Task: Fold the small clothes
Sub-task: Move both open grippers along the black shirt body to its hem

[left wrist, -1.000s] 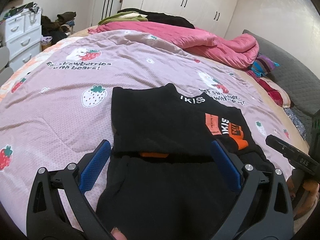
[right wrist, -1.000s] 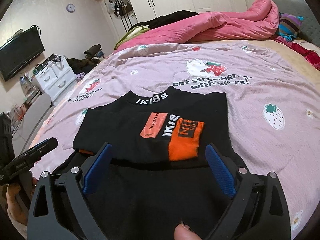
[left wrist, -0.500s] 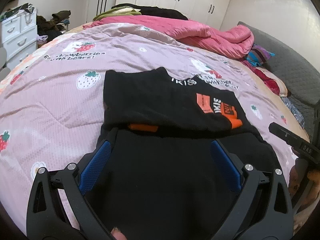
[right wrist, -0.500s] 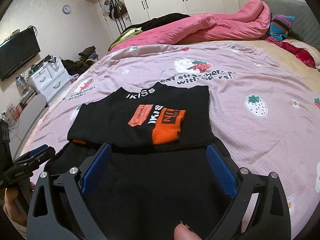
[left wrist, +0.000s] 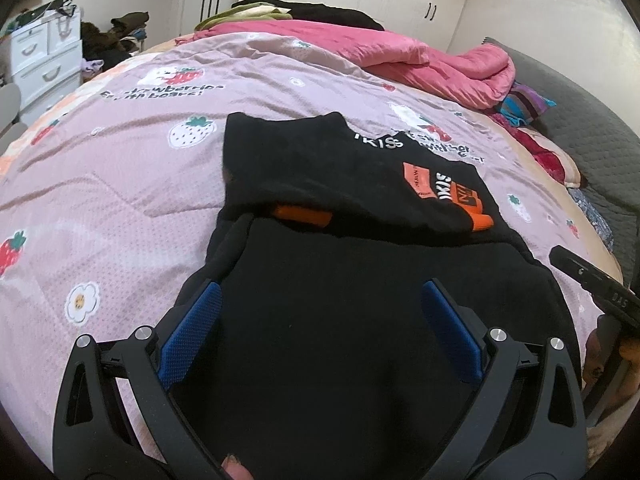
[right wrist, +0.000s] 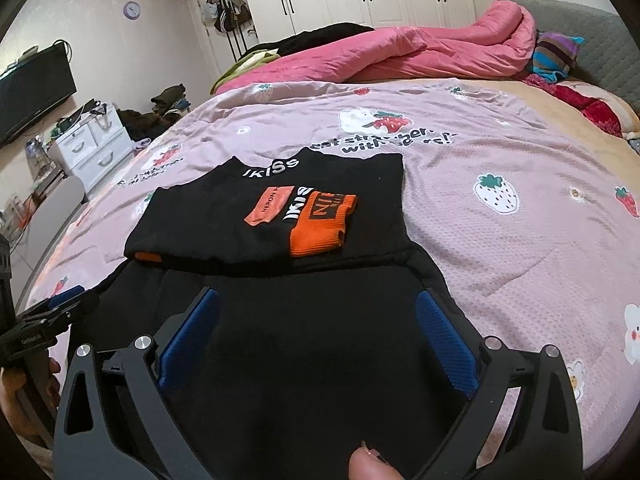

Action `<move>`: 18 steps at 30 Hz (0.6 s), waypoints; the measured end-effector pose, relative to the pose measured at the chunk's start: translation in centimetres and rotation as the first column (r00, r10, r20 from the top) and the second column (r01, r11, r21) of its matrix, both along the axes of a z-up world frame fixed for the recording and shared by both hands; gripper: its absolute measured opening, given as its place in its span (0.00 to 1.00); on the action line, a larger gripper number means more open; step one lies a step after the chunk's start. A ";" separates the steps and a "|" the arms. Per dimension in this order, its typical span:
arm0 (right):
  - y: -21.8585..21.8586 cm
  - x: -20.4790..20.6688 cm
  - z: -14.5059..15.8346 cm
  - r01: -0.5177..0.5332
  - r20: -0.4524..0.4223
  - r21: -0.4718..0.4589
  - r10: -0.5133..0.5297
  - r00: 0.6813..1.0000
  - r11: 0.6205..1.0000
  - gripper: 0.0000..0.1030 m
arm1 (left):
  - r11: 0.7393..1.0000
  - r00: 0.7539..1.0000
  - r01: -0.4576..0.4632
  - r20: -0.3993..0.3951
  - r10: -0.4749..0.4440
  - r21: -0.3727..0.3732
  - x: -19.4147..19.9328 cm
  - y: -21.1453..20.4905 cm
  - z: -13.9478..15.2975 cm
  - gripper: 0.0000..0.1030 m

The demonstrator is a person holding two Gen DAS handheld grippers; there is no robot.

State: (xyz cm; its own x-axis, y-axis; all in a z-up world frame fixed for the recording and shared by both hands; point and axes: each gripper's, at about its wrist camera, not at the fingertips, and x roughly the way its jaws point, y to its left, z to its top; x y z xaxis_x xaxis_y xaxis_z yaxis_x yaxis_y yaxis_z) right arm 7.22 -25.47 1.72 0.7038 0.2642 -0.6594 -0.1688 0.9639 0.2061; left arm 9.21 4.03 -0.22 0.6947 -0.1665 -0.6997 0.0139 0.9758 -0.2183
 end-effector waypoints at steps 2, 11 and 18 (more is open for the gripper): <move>-0.2 -0.3 -0.3 0.002 -0.005 0.004 -0.002 1.000 1.000 0.96 | 1.000 1.000 -0.006 -0.001 0.006 0.000 -0.4 0.2 -0.1 0.91; -0.9 -2.1 -1.2 0.010 -0.024 -0.013 -0.010 1.000 1.000 0.96 | 0.999 0.999 -0.036 -0.003 0.036 0.032 -2.5 1.1 -0.3 0.91; -1.8 -3.4 -1.9 0.029 -0.054 -0.008 -0.029 0.998 1.000 0.96 | 0.996 0.998 -0.057 -0.019 0.058 0.062 -3.9 1.9 -0.7 0.91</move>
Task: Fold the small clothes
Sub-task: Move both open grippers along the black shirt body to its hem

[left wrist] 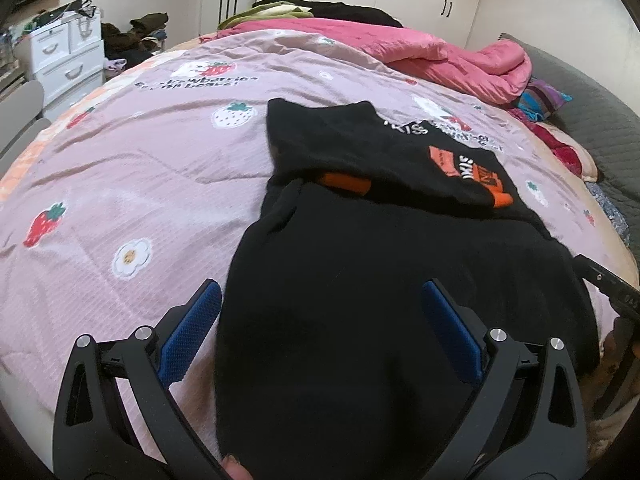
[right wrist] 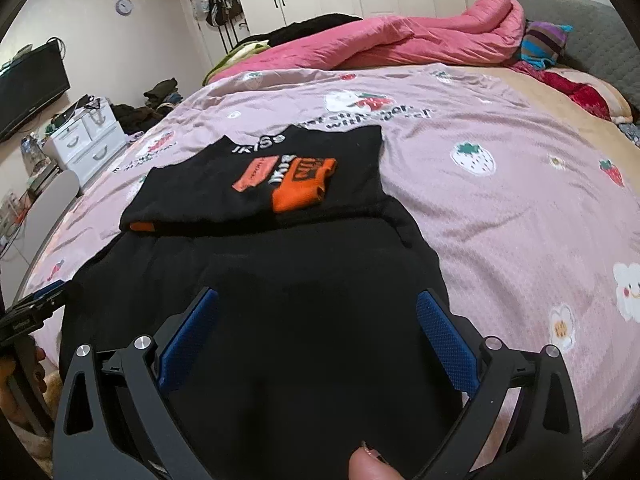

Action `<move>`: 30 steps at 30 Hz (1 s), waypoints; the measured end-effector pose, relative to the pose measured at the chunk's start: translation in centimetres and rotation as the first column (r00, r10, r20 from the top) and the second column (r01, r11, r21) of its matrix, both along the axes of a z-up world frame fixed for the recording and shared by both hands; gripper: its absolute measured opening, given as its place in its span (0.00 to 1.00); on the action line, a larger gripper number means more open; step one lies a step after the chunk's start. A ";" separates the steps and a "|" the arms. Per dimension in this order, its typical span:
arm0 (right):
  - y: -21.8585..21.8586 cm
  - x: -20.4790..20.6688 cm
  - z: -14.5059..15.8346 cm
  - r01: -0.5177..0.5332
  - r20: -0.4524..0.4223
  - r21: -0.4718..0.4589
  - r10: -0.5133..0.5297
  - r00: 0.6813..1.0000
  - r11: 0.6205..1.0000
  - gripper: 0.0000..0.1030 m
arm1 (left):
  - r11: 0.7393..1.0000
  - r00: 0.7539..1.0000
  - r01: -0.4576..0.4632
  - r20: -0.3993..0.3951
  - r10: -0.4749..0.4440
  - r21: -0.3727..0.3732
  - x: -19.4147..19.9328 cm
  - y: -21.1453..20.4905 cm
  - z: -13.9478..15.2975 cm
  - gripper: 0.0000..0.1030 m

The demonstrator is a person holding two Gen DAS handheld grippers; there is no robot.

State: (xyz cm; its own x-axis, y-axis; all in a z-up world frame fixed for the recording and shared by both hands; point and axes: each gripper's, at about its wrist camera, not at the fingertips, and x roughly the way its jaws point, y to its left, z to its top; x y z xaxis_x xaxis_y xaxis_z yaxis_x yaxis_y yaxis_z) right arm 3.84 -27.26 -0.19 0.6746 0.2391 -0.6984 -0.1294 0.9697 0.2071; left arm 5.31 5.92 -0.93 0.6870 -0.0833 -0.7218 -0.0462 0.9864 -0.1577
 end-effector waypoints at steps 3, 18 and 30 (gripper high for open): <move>-0.5 -0.8 -0.2 0.008 -0.009 0.011 -0.007 1.000 1.000 0.96 | 1.000 1.000 -0.008 -0.018 0.008 0.006 -0.7 0.4 -0.5 0.91; -2.3 -4.6 -1.3 0.011 -0.070 0.041 -0.008 0.997 0.999 0.96 | 0.998 0.993 -0.058 -0.103 0.061 0.037 -4.6 2.7 -3.2 0.91; -3.0 -6.0 -1.7 0.014 -0.096 0.040 -0.010 0.995 0.999 0.96 | 0.999 0.992 -0.033 -0.118 0.034 0.010 -6.1 2.2 -3.4 0.91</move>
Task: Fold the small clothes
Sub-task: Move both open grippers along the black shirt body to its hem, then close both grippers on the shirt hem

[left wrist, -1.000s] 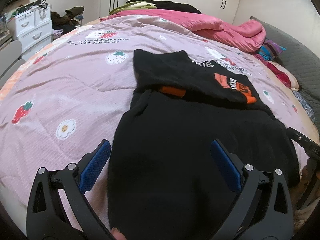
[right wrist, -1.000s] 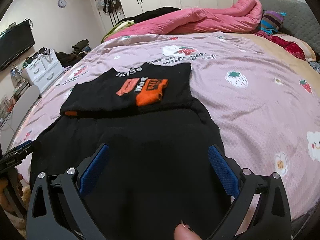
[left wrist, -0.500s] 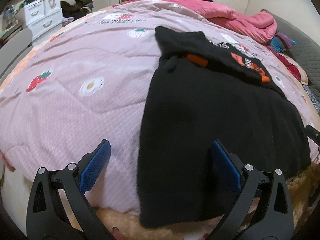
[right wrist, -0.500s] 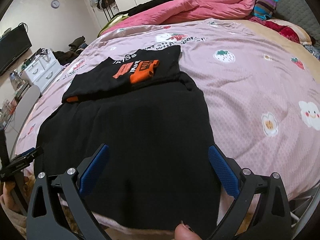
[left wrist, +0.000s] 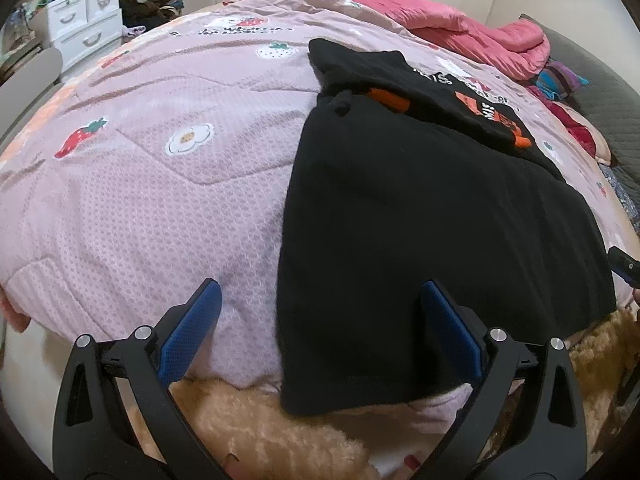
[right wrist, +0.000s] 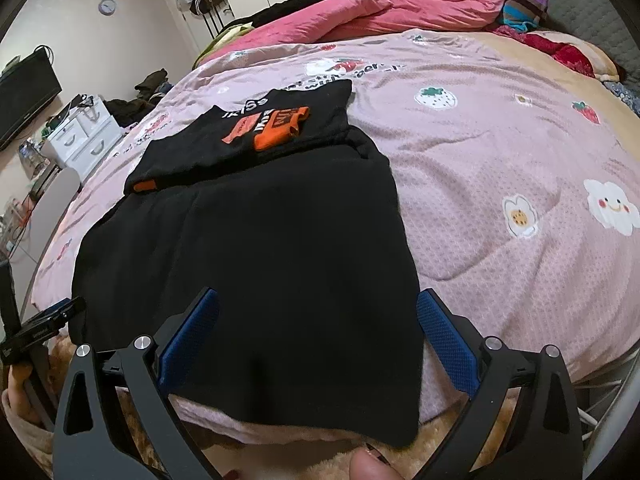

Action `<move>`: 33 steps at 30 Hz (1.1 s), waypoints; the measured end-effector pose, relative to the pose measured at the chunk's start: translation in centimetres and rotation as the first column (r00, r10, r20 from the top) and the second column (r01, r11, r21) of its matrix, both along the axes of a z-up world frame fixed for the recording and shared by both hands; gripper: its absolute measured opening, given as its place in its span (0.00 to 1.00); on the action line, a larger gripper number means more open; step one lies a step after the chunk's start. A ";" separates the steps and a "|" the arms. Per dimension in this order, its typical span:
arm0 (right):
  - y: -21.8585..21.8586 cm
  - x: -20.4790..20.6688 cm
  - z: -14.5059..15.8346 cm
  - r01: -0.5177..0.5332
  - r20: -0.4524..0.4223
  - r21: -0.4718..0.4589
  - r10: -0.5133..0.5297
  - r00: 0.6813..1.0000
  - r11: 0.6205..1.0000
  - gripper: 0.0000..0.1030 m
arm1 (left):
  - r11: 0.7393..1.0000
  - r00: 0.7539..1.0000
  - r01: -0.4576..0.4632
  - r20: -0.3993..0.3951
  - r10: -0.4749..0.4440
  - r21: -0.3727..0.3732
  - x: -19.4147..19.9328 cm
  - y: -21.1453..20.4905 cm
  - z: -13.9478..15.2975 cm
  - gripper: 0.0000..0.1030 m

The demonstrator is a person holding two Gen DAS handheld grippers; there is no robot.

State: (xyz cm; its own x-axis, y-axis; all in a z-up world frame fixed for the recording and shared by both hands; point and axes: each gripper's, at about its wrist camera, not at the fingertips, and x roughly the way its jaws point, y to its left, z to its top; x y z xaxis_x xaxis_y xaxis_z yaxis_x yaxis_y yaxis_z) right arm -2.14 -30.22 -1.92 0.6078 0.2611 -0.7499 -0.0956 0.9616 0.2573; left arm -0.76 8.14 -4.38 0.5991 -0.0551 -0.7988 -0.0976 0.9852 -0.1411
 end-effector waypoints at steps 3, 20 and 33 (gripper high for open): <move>-0.1 -0.3 -0.2 -0.004 -0.012 -0.005 0.004 1.000 1.000 0.96 | 1.000 1.000 0.002 -0.008 -0.002 -0.012 -0.1 0.0 -0.2 0.91; -0.2 -1.8 -0.5 -0.017 -0.043 -0.045 0.015 0.999 0.999 0.96 | 0.991 0.999 0.032 -0.028 -0.036 -0.131 -1.8 0.2 -0.7 0.91; -0.8 -3.2 -0.8 -0.045 -0.081 -0.070 0.039 0.996 0.997 0.96 | 0.972 0.997 0.069 -0.029 -0.078 -0.226 -2.5 0.2 -0.4 0.47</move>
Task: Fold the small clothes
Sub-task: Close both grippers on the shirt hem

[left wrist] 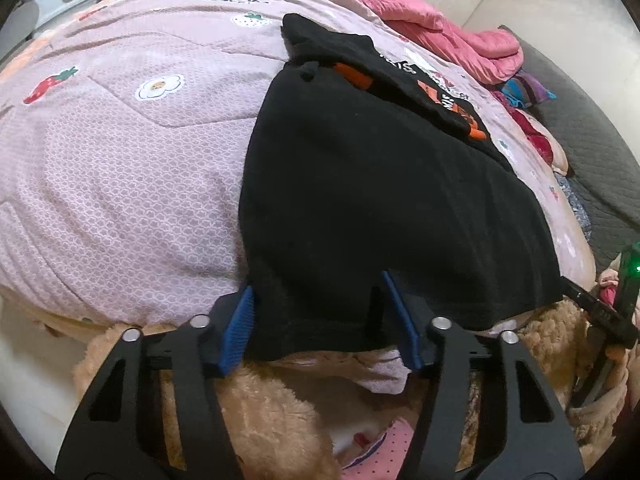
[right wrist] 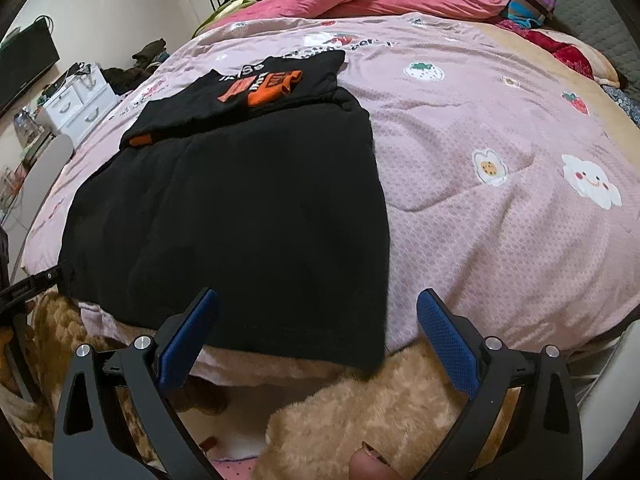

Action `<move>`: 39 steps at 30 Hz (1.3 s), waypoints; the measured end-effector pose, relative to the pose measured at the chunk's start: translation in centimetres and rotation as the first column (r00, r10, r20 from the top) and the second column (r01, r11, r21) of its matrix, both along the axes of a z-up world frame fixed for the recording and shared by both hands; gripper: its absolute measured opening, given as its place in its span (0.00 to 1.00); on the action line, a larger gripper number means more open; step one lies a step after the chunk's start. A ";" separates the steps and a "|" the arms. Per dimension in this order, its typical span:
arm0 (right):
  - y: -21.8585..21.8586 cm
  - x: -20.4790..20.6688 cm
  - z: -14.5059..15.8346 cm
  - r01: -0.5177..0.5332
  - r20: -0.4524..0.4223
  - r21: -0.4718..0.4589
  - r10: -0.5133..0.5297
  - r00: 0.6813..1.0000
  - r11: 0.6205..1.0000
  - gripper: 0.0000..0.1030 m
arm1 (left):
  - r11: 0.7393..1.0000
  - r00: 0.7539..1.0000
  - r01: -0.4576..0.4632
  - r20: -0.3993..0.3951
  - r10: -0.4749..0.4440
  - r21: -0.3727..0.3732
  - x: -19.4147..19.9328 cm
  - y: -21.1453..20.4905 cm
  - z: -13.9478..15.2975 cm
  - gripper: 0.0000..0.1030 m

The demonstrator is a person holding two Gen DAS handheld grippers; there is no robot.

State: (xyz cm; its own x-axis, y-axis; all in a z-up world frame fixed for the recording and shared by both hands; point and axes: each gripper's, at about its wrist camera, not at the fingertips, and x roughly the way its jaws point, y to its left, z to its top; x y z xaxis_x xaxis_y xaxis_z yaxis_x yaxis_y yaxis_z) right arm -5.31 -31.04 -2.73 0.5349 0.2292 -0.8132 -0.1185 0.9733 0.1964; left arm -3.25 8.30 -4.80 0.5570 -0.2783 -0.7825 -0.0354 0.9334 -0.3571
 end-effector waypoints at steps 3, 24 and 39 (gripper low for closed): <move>-0.1 -0.2 -0.4 -0.022 -0.021 0.008 0.022 1.000 1.000 0.95 | 1.000 1.000 -0.001 -0.001 0.001 0.003 0.0 0.0 -0.1 0.47; -0.4 -1.9 4.3 -0.091 0.248 0.082 0.068 0.966 0.992 0.09 | 0.999 0.999 -0.036 -0.023 0.036 -0.002 0.6 0.6 -0.9 0.41; -2.7 -0.2 7.5 -0.001 0.351 0.180 -0.063 0.934 0.984 0.09 | 0.995 0.985 -0.094 0.143 0.096 -0.025 -0.3 2.6 4.1 0.03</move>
